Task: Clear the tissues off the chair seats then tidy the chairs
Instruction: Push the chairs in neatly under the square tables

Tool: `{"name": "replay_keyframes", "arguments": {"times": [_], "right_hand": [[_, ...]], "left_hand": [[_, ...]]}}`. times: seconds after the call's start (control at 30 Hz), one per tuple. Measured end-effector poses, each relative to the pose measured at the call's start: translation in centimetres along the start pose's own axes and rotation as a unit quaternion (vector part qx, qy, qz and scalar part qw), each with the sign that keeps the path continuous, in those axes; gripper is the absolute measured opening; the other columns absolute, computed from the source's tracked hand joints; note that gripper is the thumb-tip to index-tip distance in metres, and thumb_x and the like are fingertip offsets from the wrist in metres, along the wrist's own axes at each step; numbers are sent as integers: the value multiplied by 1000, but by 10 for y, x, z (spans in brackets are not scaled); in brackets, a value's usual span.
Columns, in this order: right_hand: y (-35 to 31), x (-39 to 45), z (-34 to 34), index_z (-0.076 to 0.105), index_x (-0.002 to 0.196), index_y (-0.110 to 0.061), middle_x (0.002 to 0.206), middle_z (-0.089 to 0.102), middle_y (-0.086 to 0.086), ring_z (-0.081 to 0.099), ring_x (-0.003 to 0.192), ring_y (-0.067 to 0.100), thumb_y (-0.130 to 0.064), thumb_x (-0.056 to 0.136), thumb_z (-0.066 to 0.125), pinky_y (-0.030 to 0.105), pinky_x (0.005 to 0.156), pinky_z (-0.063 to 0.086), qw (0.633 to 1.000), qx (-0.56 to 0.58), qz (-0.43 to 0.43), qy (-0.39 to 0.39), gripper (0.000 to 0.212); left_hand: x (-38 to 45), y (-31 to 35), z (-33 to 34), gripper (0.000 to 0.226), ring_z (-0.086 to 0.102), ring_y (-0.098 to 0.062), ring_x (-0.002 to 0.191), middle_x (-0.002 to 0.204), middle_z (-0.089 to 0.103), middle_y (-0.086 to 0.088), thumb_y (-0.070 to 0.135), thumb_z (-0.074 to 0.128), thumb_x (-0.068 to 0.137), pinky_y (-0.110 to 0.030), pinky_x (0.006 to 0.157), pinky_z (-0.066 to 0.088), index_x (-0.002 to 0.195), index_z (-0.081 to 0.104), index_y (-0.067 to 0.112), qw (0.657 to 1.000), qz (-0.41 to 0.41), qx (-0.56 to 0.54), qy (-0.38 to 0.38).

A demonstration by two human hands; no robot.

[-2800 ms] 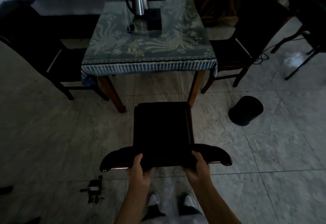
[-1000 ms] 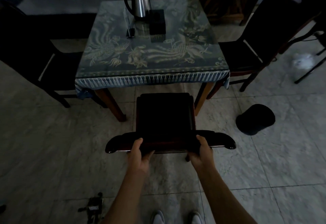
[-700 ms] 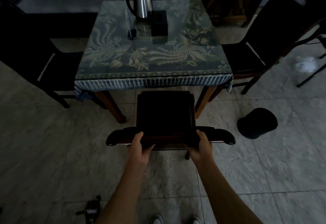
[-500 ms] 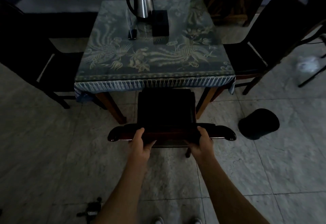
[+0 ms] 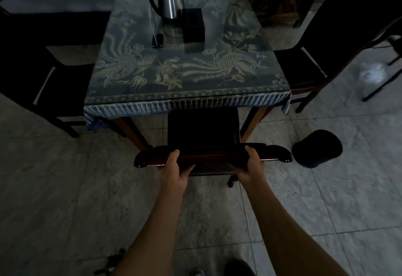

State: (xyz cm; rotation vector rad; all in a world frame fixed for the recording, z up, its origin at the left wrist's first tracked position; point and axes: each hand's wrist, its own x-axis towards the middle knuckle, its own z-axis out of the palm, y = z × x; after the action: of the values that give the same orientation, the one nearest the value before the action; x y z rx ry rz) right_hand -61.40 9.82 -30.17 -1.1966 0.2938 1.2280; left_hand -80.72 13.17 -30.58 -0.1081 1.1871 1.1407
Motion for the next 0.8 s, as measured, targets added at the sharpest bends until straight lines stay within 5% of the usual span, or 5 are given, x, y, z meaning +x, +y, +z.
{"name": "replay_keyframes", "arguments": {"times": [0.3,0.5,0.8], "right_hand": [[-4,6,15,50,130,-5,119,64,19,66,101,31,-14,92,62,42,62,58,1000,-17,-7,3,41],[-11,9,19,50,127,-3,111,64,17,65,100,31,-12,92,60,44,69,56,1000,-22,0,5,37],[-25,16,18,56,106,-10,105,65,14,67,91,27,-7,92,58,42,68,56,1000,-27,14,-3,15]], "left_hand": [[10,6,12,44,58,-29,106,117,58,-11,13,65,90,-48,75,55,130,49,13,1000,14,9,11],[16,6,16,48,57,-29,112,126,58,-11,16,68,86,-52,87,54,131,51,15,1000,4,5,23],[16,-1,21,29,58,-29,109,119,60,-11,13,65,88,-52,88,53,116,57,17,1000,-3,-7,24]]}}
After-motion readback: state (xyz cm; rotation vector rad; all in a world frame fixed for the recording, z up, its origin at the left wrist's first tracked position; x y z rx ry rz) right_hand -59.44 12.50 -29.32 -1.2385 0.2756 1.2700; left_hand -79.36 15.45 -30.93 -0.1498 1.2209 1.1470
